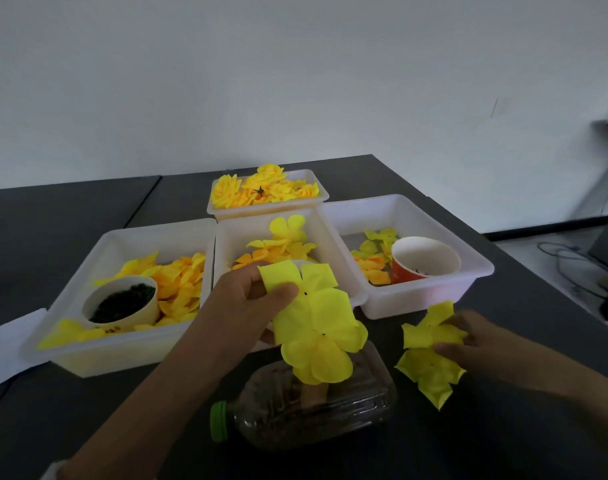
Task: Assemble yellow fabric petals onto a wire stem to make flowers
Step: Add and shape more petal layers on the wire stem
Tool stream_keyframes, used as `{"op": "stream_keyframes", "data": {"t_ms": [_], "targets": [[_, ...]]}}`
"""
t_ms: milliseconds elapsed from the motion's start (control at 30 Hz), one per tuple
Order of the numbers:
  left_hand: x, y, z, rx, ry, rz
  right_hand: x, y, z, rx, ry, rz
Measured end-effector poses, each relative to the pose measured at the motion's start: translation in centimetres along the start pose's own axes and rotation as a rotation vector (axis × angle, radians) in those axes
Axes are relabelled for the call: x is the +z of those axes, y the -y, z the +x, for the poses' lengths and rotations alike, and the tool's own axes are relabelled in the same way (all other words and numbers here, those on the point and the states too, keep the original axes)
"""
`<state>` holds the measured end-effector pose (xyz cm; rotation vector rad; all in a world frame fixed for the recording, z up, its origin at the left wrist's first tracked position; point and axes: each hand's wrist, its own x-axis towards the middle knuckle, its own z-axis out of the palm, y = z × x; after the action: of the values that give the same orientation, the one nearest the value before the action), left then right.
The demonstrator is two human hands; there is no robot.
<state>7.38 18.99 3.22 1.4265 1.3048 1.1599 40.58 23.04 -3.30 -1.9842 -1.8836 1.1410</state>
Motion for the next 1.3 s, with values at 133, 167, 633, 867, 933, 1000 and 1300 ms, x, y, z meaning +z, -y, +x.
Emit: {"op": "stream_keyframes", "data": {"t_ms": [133,167,633,867,933,1000,1300], "targets": [[0.5,-0.2,-0.2,0.037,-0.005,-0.023,0.1,4.4,-2.8,-0.179,-0.430,-0.262],[0.7,-0.3,-0.2,0.053,-0.005,-0.018,0.3,6.0,-3.6,-0.254,-0.424,-0.145],[1.2,-1.6,-2.6,0.126,0.119,0.026,5.0,14.0,-7.2,-0.601,0.031,0.578],[1.3,-1.3,-3.2,0.158,0.019,0.167,5.1,13.6,-7.4,-0.631,0.056,0.570],[1.2,-1.2,-3.3,0.151,0.022,0.185,5.3,13.5,-7.5,-0.627,0.088,0.524],[1.1,-1.2,-3.3,0.148,0.021,0.214,5.4,13.4,-7.5,-0.633,0.125,0.470],[0.6,-1.7,-3.8,0.140,0.146,0.229,4.7,14.6,-7.2,-0.632,-0.043,0.547]]}}
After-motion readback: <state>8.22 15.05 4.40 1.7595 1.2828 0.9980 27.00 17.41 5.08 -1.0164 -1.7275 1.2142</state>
